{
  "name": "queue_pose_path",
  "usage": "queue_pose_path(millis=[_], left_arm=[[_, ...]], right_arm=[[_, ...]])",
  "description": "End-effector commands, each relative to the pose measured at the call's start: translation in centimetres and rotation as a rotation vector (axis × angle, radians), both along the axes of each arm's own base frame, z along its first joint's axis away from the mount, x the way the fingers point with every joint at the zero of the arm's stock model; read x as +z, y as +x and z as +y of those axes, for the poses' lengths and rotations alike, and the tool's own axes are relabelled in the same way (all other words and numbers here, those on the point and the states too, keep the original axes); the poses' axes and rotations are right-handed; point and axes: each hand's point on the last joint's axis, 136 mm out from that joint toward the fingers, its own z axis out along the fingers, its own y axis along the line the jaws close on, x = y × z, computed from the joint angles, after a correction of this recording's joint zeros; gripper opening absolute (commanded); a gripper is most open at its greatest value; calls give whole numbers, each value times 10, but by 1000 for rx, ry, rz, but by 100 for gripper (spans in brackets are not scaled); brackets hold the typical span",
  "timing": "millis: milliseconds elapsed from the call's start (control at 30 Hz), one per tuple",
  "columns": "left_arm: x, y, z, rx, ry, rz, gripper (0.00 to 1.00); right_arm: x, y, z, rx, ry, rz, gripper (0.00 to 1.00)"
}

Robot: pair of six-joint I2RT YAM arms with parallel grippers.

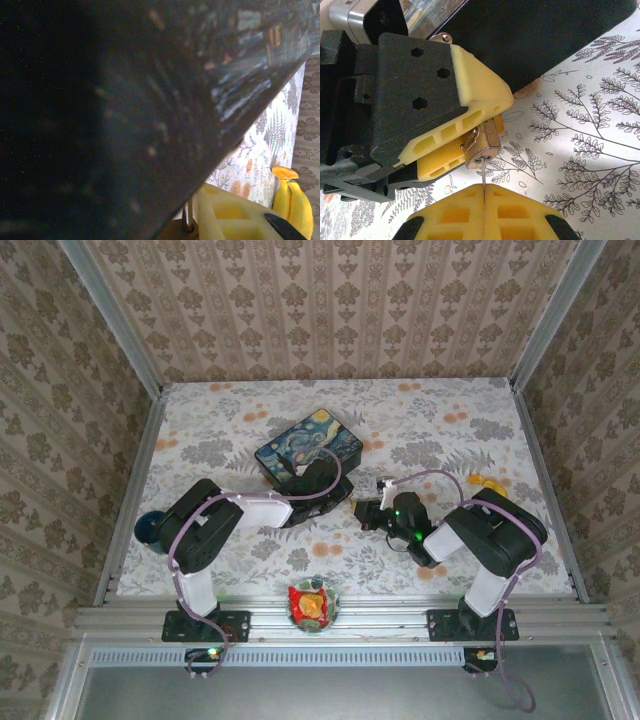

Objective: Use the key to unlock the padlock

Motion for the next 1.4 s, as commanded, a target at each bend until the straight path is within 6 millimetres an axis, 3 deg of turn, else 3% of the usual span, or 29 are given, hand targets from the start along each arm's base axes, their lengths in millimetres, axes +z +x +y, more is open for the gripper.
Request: queue_pose_path(millis=[0, 433, 1033, 1367], left_arm=[[-41, -38, -1, -43, -15, 227, 0], [-35, -40, -3, -65, -22, 218, 0], [-38, -43, 1, -66, -11, 221, 0], [-39, -44, 2, -67, -8, 219, 0]], right_arm=[[30, 10, 7, 13, 45, -90, 0], [29, 21, 11, 32, 80, -54, 0], [30, 31, -5, -27, 91, -33, 0], [34, 35, -4, -29, 103, -28, 0]])
